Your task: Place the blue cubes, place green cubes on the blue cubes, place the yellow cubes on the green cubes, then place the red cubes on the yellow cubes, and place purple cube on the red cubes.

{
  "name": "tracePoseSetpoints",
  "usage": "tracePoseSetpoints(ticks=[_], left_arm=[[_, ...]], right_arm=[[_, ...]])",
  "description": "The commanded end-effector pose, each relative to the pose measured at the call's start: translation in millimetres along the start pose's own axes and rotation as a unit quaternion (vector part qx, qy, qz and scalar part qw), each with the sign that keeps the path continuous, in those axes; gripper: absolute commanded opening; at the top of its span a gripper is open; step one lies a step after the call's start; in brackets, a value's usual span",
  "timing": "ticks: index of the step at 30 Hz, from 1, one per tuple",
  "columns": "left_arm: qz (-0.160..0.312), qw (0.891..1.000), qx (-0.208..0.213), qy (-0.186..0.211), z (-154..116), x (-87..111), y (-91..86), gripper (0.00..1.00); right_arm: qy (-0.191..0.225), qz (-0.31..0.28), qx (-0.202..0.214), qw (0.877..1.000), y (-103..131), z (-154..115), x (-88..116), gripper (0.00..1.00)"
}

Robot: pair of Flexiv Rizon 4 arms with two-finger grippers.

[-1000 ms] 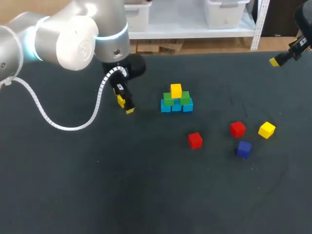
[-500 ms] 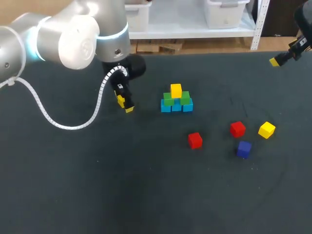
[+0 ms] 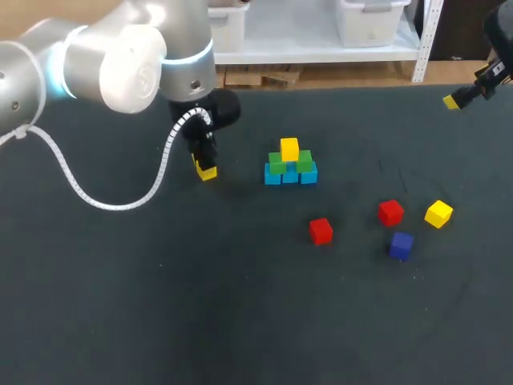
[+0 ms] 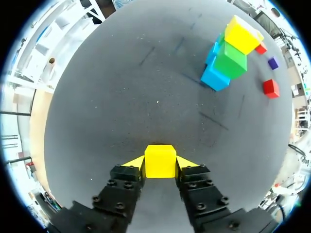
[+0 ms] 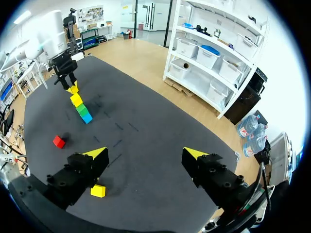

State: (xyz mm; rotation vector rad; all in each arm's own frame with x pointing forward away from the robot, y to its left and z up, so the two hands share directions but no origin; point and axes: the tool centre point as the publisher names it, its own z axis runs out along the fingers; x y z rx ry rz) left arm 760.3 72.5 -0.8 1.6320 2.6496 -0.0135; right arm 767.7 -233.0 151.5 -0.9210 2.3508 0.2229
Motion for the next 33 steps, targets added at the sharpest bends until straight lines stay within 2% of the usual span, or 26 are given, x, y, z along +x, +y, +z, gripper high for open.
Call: tracePoseSetpoints(ticks=[1, 4, 8, 15, 20, 27, 33], left_arm=[[0.012, 1.000, -0.009, 0.004, -8.6, -3.3, -6.4, 0.00], [0.026, 1.000, -0.016, -0.001, -22.4, -7.8, -10.1, 0.00], [0.046, 0.998, -0.019, -0.027, -49.9, -17.8, -14.5, 0.00], [0.103, 0.993, -0.020, -0.052, -83.4, -36.7, -30.2, 0.00], [0.123, 0.991, -0.016, -0.048, -86.5, -49.4, -43.1, 0.00], [0.128, 0.991, -0.009, -0.047, -90.8, -66.8, -61.4, 0.00], [0.137, 0.990, -0.009, -0.035, -88.5, -80.0, -70.1, 0.00]], right_arm=[[0.000, 0.000, -0.002, 1.000, -1.2, 0.8, -0.6, 1.00], [0.000, 0.000, -0.002, 1.000, -1.2, 0.8, -0.6, 1.00], [0.000, 0.000, -0.002, 1.000, -1.2, 0.8, -0.6, 1.00], [0.000, 0.000, -0.002, 1.000, -1.2, 0.8, -0.6, 1.00], [0.000, 0.000, -0.002, 1.000, -1.2, 0.8, -0.6, 1.00], [0.000, 0.000, -0.002, 1.000, -1.2, 0.8, -0.6, 1.00], [0.000, 0.000, -0.002, 1.000, -1.2, 0.8, -0.6, 1.00]])
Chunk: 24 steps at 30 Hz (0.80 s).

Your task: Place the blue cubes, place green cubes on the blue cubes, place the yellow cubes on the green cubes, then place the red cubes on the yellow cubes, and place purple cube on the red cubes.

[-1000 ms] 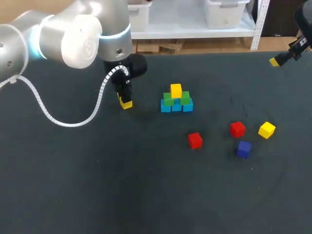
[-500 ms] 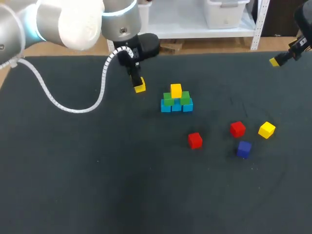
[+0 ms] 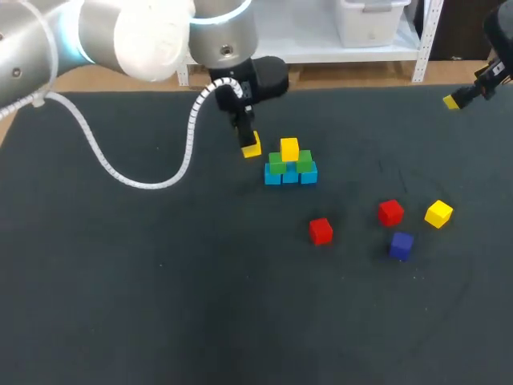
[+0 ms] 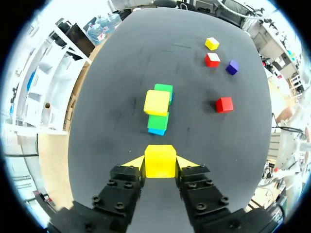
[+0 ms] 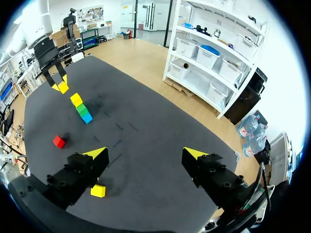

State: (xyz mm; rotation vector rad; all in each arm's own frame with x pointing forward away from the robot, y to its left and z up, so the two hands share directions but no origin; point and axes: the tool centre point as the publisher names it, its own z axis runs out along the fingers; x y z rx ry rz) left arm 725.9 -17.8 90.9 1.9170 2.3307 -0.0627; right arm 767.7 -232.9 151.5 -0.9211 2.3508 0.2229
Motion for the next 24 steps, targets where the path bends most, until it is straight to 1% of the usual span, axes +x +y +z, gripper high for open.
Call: tracePoseSetpoints(ticks=[1, 4, 8, 13, 24], left_arm=[[0.005, 1.000, 0.002, 0.014, 4.9, -13.0, 3.2, 0.00], [0.012, 1.000, 0.002, 0.023, 10.5, -17.5, 4.5, 0.00], [0.021, 1.000, 0.000, 0.023, 16.0, -22.0, 6.8, 0.00], [0.028, 0.999, 0.000, 0.021, 19.8, -26.7, 4.5, 0.00], [0.030, 0.999, 0.001, 0.023, 27.1, -28.8, 9.2, 0.00]], right_arm=[[0.000, 0.000, -0.002, 1.000, -1.2, 0.8, -0.5, 1.00], [0.000, 0.000, -0.002, 1.000, -1.2, 0.8, -0.5, 1.00], [0.000, 0.000, -0.002, 1.000, -1.2, 0.8, -0.5, 1.00], [0.000, 0.000, -0.002, 1.000, -1.2, 0.8, -0.5, 1.00], [0.000, 0.000, -0.002, 1.000, -1.2, 0.8, -0.5, 1.00]])
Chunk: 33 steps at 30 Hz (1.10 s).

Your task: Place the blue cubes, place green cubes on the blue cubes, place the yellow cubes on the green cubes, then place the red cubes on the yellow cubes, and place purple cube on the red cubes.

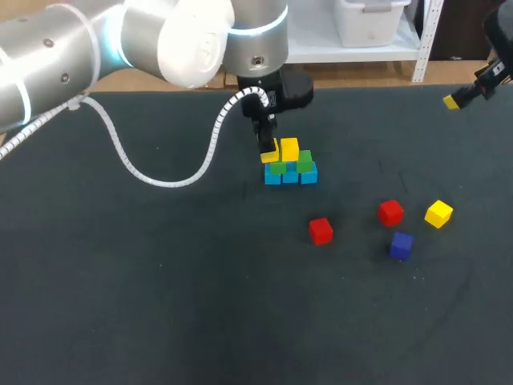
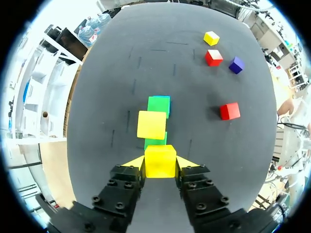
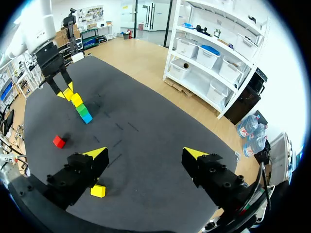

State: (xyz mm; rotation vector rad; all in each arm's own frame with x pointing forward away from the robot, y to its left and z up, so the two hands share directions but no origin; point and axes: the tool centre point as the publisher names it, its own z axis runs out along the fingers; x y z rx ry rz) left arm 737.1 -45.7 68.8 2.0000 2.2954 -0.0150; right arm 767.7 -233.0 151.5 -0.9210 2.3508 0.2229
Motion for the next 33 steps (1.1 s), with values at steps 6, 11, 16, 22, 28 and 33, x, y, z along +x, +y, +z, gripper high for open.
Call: tracePoseSetpoints(ticks=[6, 11, 16, 22, 28, 33], left_arm=[[0.000, 1.000, -0.002, 0.004, 4.7, -1.7, 8.5, 0.00], [0.001, 1.000, -0.001, 0.007, 5.7, -1.5, 9.1, 0.00], [0.005, 1.000, -0.002, 0.008, 5.3, -3.0, 8.8, 0.00], [0.008, 1.000, -0.001, 0.009, 6.3, -5.1, 6.7, 0.00], [0.009, 1.000, -0.001, 0.010, 7.4, -6.4, 6.0, 0.00], [0.009, 1.000, -0.003, 0.010, 7.6, -7.4, 6.4, 0.00]], right_arm=[[0.000, 0.000, -0.002, 1.000, -1.2, 0.8, -0.5, 1.00], [0.000, 0.000, -0.002, 1.000, -1.2, 0.8, -0.5, 1.00], [0.000, 0.000, -0.002, 1.000, -1.2, 0.8, -0.5, 1.00], [0.000, 0.000, -0.002, 1.000, -1.2, 0.8, -0.5, 1.00], [0.000, 0.000, -0.002, 1.000, -1.2, 0.8, -0.5, 1.00], [0.000, 0.000, -0.002, 1.000, -1.2, 0.8, -0.5, 1.00]])
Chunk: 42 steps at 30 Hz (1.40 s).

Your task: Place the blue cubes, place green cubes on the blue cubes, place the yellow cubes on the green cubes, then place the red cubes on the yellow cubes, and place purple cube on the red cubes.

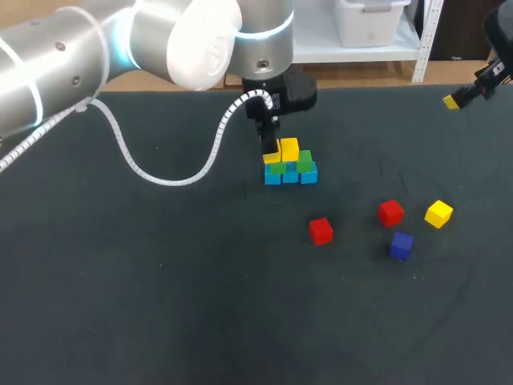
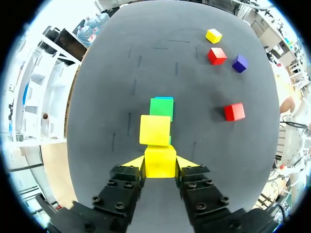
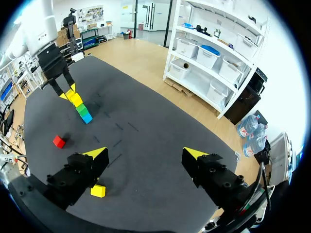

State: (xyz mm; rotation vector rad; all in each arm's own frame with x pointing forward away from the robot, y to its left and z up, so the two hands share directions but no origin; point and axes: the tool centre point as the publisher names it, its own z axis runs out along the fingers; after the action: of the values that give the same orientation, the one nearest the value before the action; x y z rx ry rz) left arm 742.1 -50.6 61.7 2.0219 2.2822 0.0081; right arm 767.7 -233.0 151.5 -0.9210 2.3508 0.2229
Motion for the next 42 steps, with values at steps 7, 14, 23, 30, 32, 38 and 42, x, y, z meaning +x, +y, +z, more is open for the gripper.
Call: tracePoseSetpoints(ticks=[7, 14, 23, 30, 32, 38, 42], left_arm=[[-0.001, 1.000, -0.001, 0.004, 0.4, -2.4, 3.8, 0.00], [0.002, 1.000, -0.003, 0.005, 1.6, -2.9, 3.5, 0.04], [0.003, 1.000, -0.004, 0.006, 2.2, -2.9, 4.1, 0.21], [0.001, 1.000, -0.004, 0.005, 2.6, -3.0, 4.3, 0.57], [0.002, 1.000, -0.004, 0.006, 3.1, -3.3, 4.0, 0.85], [0.005, 1.000, -0.003, 0.008, 3.5, -3.7, 3.2, 1.00], [0.004, 1.000, -0.006, 0.009, 2.4, -2.2, 5.1, 1.00]], right_arm=[[0.000, 0.000, -0.002, 1.000, -1.2, 0.8, -0.6, 1.00], [0.000, 0.000, -0.002, 1.000, -1.2, 0.8, -0.6, 1.00], [0.000, 0.000, -0.002, 1.000, -1.2, 0.8, -0.6, 1.00], [0.000, 0.000, -0.002, 1.000, -1.2, 0.8, -0.6, 1.00], [0.000, 0.000, -0.002, 1.000, -1.2, 0.8, -0.6, 1.00], [0.000, 0.000, -0.002, 1.000, -1.2, 0.8, -0.6, 1.00], [0.000, 0.000, -0.002, 1.000, -1.2, 0.8, -0.6, 1.00]])
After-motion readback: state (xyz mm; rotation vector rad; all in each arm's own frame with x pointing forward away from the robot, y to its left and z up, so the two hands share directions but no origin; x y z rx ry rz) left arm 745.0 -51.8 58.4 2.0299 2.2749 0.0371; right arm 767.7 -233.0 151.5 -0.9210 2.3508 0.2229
